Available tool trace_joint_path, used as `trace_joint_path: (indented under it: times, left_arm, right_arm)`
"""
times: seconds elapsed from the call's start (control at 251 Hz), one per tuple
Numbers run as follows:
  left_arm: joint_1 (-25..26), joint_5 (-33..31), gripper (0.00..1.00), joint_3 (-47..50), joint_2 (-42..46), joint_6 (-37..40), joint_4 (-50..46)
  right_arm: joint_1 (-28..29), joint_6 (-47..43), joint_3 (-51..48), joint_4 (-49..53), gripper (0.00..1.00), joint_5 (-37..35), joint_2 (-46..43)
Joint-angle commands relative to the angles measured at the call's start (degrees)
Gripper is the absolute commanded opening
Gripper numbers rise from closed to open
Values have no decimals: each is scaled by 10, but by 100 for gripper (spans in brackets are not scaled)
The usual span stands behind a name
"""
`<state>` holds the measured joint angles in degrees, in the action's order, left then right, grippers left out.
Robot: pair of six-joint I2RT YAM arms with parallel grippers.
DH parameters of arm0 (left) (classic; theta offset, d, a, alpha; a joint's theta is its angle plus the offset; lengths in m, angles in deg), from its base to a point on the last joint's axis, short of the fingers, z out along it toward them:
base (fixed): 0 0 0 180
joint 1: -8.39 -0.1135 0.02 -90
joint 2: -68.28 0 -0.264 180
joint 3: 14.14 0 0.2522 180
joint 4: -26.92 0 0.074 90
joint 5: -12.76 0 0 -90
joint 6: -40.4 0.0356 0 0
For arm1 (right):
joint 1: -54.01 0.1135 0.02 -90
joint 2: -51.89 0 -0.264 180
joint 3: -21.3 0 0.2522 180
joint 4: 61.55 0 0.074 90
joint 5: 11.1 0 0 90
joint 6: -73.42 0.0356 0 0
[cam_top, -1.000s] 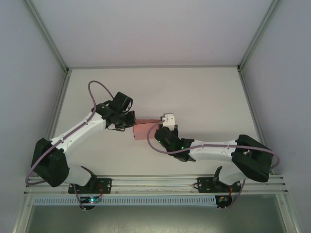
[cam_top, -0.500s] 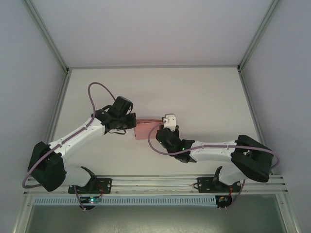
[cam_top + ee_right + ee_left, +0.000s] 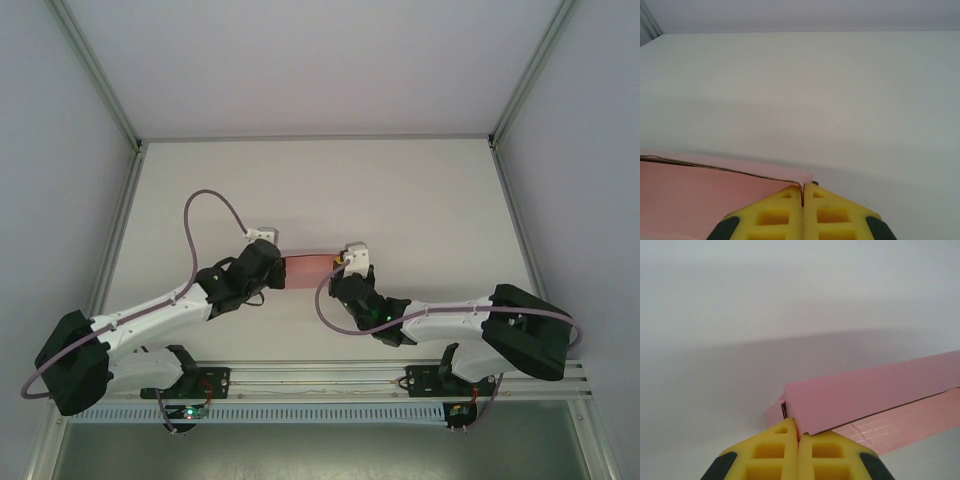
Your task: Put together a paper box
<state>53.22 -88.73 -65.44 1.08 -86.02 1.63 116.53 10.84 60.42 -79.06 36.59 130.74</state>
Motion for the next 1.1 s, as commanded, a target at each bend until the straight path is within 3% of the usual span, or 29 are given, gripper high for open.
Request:
trace_joint_path:
  times: [0.0,0.152,0.299,0.435,0.567,0.678,0.89,1.093]
  left_arm:
    - [20,46,0,58,-6,-15,-70]
    - [25,31,0,42,-14,-5,-62]
    - [36,0,0,48,-20,-13,-58]
    - [38,-13,0,58,-14,-13,-47]
    - [44,-22,0,52,-22,-8,-49]
    - [44,-27,0,51,-29,-5,-41]
    - [50,-29,0,50,-28,-2,-45]
    - [52,-31,0,58,-9,8,-34]
  right_arm:
    - [10,6,-28,84,5,83,4]
    - [-13,-8,2,103,14,125,-9]
    - [-23,17,24,132,30,131,-38]
    - [-32,14,37,152,52,151,-74]
    - [-40,1,48,181,64,165,-118]
    - [-58,49,30,160,75,142,-148]
    - [-106,105,72,182,71,172,-117]
    - [-117,176,107,280,60,179,-61]
